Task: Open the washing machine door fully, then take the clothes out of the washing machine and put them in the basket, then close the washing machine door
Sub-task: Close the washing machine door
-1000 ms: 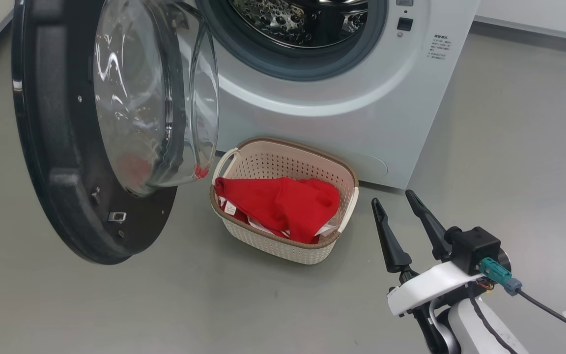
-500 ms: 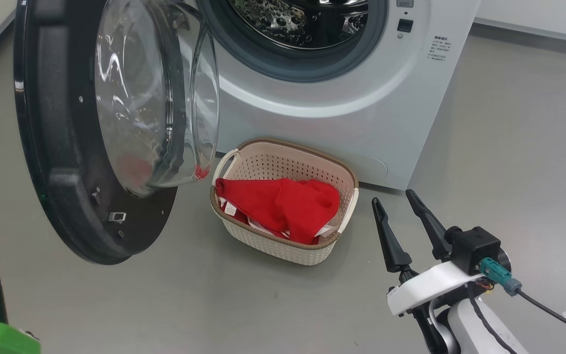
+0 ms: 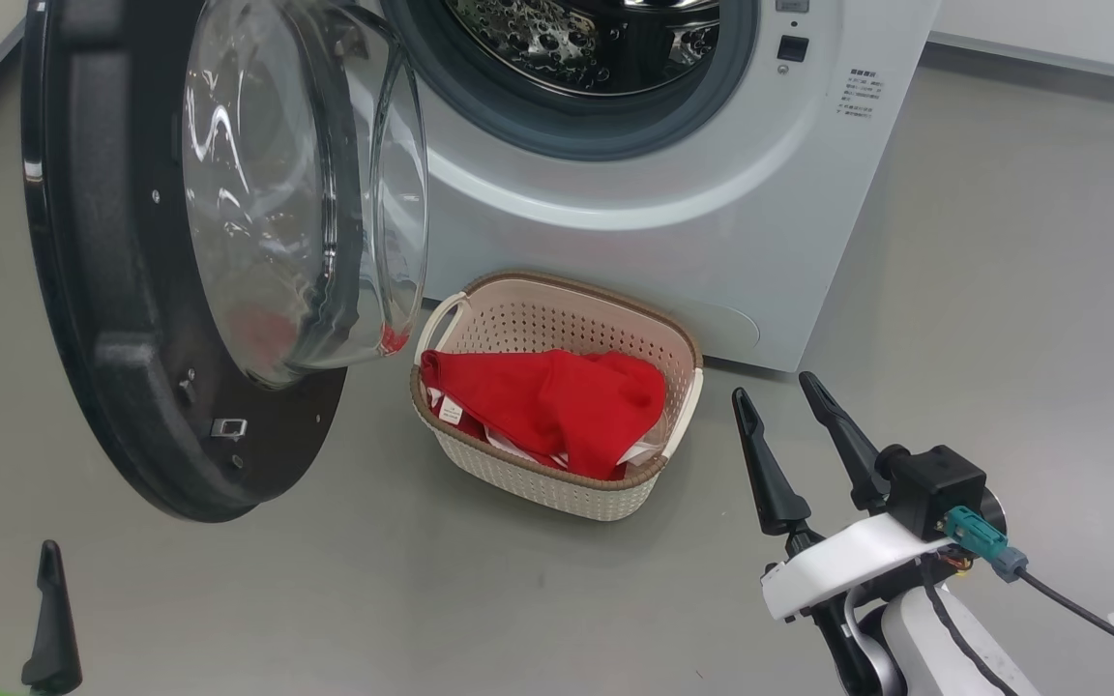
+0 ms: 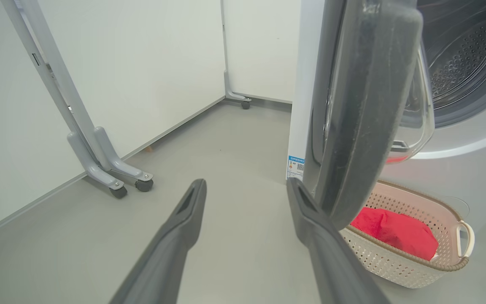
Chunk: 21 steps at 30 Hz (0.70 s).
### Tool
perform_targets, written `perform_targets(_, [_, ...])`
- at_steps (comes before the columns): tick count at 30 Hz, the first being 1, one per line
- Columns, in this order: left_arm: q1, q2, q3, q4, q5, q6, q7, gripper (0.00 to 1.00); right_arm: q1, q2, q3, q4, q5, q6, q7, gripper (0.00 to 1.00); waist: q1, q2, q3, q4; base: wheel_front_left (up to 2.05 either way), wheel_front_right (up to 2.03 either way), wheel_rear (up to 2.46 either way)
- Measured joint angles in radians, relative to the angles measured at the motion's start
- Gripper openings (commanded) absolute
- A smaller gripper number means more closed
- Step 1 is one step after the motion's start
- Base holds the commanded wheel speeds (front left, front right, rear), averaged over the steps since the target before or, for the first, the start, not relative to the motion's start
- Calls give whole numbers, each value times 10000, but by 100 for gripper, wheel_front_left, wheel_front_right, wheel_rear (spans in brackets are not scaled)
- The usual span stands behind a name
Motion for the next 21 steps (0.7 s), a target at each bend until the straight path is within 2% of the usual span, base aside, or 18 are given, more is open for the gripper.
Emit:
perform_targets(8, [15,13,-209,339,506,0,-556,100,4,4,10,-4,0,0,0,100,0,0,3,6,0,0,0])
perform_targets(21, [12,21,-360,621,792,0,-851,100,8,12,12,-6,0,2,0,100,0,0,-21,-7,0,0,0])
